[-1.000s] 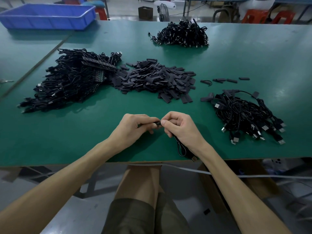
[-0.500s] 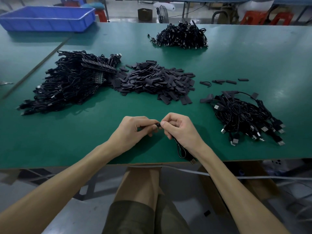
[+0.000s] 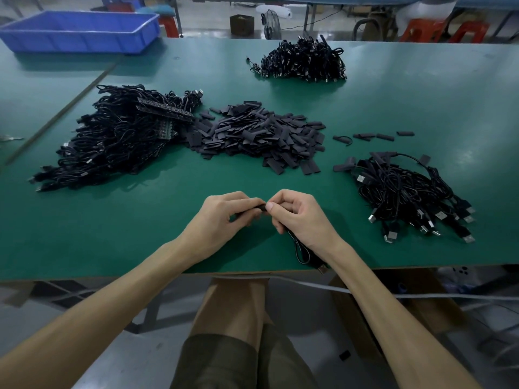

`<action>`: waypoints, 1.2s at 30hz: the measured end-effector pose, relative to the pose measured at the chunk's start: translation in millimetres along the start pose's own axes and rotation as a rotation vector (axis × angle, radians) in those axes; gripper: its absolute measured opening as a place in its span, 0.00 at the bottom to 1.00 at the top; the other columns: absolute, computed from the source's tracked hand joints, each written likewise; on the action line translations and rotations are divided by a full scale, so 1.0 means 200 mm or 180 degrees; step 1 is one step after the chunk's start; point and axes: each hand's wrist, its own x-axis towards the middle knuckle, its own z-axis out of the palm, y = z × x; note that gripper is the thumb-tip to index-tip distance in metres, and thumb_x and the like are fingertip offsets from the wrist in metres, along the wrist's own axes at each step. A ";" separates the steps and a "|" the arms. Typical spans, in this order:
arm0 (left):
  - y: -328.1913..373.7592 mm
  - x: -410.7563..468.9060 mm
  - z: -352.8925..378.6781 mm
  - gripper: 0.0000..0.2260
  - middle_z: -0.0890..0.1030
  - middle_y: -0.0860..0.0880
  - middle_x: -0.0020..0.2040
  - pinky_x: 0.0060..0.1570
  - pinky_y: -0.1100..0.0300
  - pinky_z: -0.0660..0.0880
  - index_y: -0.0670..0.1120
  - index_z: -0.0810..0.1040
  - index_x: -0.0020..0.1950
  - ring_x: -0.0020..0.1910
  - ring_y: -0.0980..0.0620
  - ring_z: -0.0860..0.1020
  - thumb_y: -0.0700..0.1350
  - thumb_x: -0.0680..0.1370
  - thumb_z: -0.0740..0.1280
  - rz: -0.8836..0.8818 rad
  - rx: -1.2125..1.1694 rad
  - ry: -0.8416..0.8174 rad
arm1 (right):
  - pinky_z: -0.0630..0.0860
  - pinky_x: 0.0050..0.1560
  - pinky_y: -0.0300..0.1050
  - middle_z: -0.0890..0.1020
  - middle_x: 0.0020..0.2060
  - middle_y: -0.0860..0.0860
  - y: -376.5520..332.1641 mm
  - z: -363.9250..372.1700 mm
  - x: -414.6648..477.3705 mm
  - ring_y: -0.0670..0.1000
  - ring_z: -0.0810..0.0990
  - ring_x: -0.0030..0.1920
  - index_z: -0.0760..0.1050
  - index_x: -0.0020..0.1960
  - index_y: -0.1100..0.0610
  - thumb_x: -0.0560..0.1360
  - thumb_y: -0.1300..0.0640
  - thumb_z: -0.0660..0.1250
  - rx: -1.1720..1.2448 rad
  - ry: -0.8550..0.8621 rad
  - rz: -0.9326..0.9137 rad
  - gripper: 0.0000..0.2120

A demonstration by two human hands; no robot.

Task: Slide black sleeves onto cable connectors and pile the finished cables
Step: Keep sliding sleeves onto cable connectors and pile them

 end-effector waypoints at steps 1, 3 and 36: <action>0.00 0.00 0.00 0.10 0.83 0.50 0.45 0.43 0.60 0.76 0.42 0.84 0.60 0.39 0.54 0.79 0.41 0.80 0.70 0.0008 0.0020 0.0001 | 0.74 0.40 0.38 0.79 0.27 0.49 0.00 0.00 0.00 0.47 0.75 0.30 0.79 0.47 0.62 0.83 0.61 0.66 0.0021 -0.0022 -0.0012 0.08; 0.01 0.00 0.00 0.10 0.83 0.50 0.45 0.43 0.60 0.76 0.42 0.85 0.60 0.39 0.54 0.79 0.42 0.80 0.69 0.0019 0.0023 0.0020 | 0.76 0.43 0.39 0.80 0.29 0.49 -0.01 0.00 0.00 0.47 0.77 0.31 0.79 0.47 0.62 0.83 0.61 0.66 0.0092 -0.0059 -0.0039 0.08; -0.02 0.01 -0.01 0.12 0.86 0.48 0.47 0.48 0.63 0.79 0.42 0.85 0.60 0.41 0.52 0.85 0.42 0.77 0.72 -0.0339 -0.1102 0.0031 | 0.79 0.51 0.39 0.86 0.35 0.56 -0.03 -0.04 -0.01 0.50 0.84 0.38 0.80 0.46 0.61 0.79 0.54 0.71 0.0630 -0.0378 0.0161 0.09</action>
